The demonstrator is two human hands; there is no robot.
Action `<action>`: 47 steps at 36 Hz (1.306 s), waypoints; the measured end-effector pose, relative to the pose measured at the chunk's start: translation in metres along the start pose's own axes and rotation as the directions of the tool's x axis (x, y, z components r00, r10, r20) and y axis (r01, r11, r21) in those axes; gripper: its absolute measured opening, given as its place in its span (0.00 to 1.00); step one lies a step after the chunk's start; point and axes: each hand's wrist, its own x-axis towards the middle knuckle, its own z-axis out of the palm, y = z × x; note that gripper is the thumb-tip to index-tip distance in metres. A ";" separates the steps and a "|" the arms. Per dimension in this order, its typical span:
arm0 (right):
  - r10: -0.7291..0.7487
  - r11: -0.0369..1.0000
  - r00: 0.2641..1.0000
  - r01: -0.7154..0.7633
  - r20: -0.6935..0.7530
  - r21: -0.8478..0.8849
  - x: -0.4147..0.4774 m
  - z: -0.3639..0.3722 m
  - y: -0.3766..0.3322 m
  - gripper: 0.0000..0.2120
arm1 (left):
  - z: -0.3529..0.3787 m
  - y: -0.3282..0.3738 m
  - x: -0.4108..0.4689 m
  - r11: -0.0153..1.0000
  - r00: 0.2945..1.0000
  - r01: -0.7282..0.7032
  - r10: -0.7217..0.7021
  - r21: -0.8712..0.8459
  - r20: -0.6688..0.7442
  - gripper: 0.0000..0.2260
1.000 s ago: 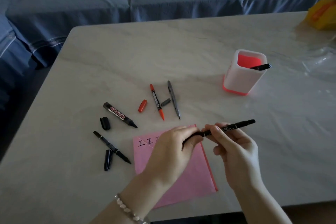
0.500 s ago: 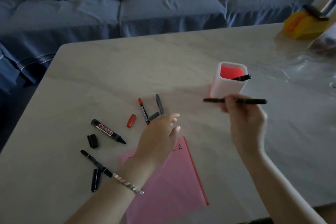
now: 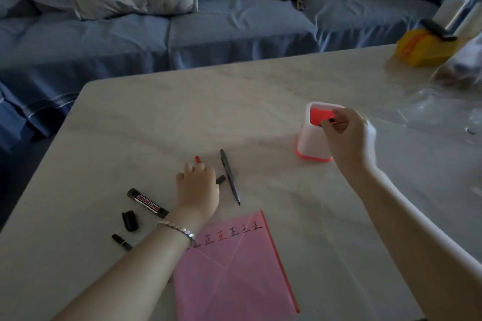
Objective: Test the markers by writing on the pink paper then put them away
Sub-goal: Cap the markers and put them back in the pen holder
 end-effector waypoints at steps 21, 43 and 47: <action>0.088 0.986 0.724 0.035 0.685 -0.163 -0.100 0.087 -0.054 0.15 | -0.012 -0.025 -0.065 0.570 0.974 0.068 -0.217 -0.819 -0.070 0.05; 0.266 0.569 0.730 -0.646 0.630 0.509 -0.130 0.009 -0.065 0.02 | -0.005 -0.013 -0.116 -0.049 0.979 0.082 -0.184 -0.995 0.089 0.09; 0.285 0.489 0.753 -0.647 0.593 0.586 -0.155 -0.008 -0.063 0.04 | -0.005 -0.007 -0.119 0.003 0.984 0.066 -0.164 -0.998 0.065 0.10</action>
